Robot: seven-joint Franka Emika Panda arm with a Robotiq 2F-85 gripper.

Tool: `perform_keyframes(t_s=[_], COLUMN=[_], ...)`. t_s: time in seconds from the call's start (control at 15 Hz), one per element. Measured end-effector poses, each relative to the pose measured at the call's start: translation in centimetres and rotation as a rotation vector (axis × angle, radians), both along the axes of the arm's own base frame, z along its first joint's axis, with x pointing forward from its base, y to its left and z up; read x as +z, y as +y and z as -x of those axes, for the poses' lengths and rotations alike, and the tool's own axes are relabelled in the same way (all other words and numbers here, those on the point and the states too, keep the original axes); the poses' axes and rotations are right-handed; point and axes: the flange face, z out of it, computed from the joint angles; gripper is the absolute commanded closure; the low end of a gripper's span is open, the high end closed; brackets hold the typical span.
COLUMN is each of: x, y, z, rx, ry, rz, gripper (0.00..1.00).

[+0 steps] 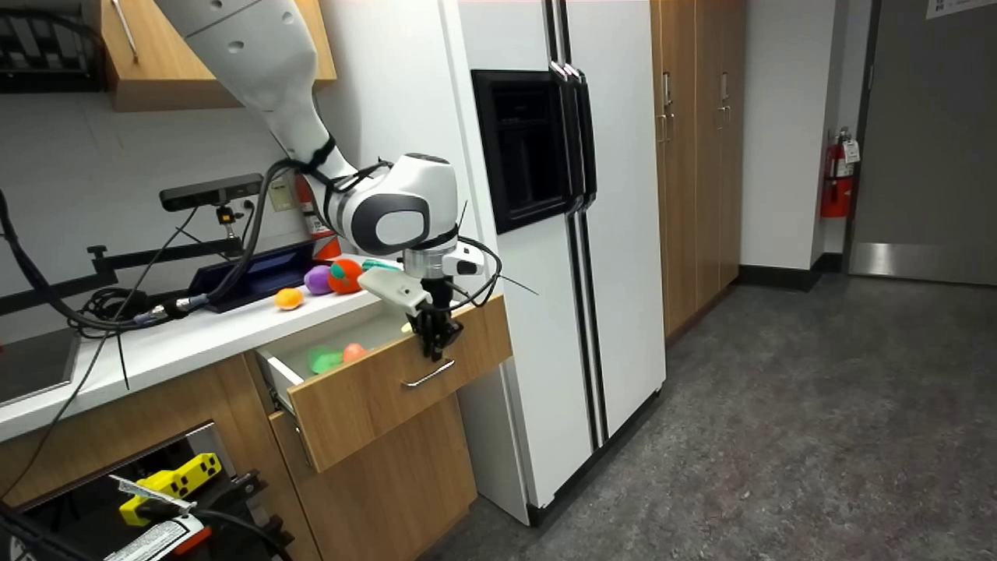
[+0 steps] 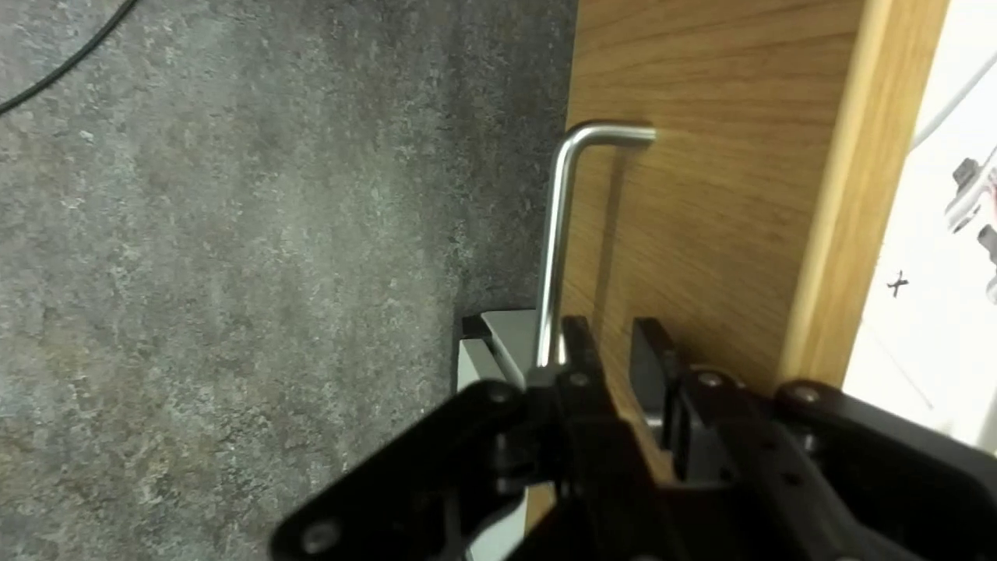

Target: Close the open drawer

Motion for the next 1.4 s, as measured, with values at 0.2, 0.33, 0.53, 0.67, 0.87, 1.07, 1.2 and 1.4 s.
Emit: perform_keyframes(t_s=[0.2, 0.33, 0.53, 0.67, 0.87, 1.07, 1.2, 1.4], x=[-0.1, -0.3, -0.7, -1.2, -3.0, -3.7, -3.9, -3.8], y=[2.0, 3.3, 5.6, 7.5, 10.6, 13.7, 15.5, 17.7], z=[0.0, 0.1, 0.4, 0.9, 2.6, 3.8, 4.4, 5.0], rx=[0.005, 0.012, 0.028, 0.045, 0.079, 0.102, 0.116, 0.124], ry=[0.006, 0.012, 0.023, 0.040, 0.090, 0.124, 0.140, 0.156], rz=[-0.049, -0.083, -0.131, -0.162, -0.206, -0.260, -0.291, -0.339], gripper=[1.00, 1.00, 1.00, 1.00, 1.00, 1.00, 1.00, 1.00])
